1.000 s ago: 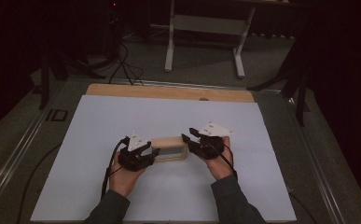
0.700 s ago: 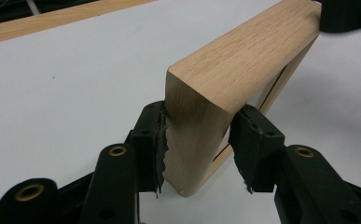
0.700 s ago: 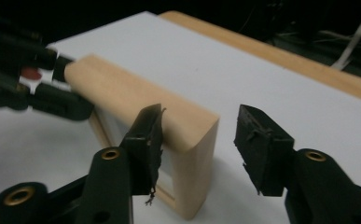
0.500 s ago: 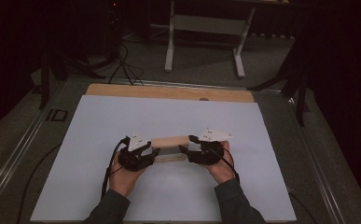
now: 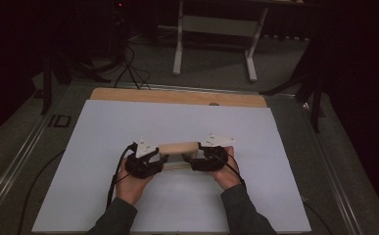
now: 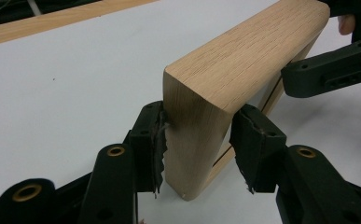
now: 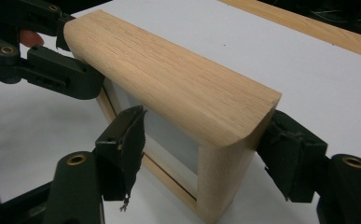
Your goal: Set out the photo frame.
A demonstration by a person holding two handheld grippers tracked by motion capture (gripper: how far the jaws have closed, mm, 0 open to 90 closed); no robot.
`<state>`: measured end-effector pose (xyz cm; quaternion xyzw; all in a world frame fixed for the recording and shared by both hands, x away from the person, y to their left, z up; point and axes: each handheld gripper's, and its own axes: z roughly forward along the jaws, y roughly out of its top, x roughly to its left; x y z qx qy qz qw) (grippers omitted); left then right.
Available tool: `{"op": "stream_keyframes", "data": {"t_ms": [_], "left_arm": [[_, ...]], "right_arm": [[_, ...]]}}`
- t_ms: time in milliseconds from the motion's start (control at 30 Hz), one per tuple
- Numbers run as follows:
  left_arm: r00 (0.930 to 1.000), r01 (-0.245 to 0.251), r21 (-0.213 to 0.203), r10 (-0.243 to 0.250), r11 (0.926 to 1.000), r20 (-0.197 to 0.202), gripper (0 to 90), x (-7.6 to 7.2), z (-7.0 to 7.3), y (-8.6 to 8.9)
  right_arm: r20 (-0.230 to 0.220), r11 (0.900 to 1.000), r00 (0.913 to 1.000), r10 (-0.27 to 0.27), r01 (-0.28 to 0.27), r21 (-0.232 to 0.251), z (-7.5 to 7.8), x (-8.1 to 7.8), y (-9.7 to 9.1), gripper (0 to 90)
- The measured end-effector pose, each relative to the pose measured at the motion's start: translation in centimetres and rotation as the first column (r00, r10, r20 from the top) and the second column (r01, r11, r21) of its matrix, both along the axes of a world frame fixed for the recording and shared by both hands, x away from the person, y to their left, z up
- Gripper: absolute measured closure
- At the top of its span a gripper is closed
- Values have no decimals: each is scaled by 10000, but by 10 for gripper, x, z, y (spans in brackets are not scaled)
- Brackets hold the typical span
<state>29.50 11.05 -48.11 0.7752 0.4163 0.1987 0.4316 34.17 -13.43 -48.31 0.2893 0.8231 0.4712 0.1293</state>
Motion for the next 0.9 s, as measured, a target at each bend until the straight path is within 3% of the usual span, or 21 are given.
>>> {"op": "stream_keyframes", "data": {"t_ms": [900], "left_arm": [[9991, 380, -239, -383, 9990, -158, 527, 12, -1, -6]], "right_arm": [[-135, 9993, 9992, -380, 381, 41, 2, 3, -10, 395]]}}
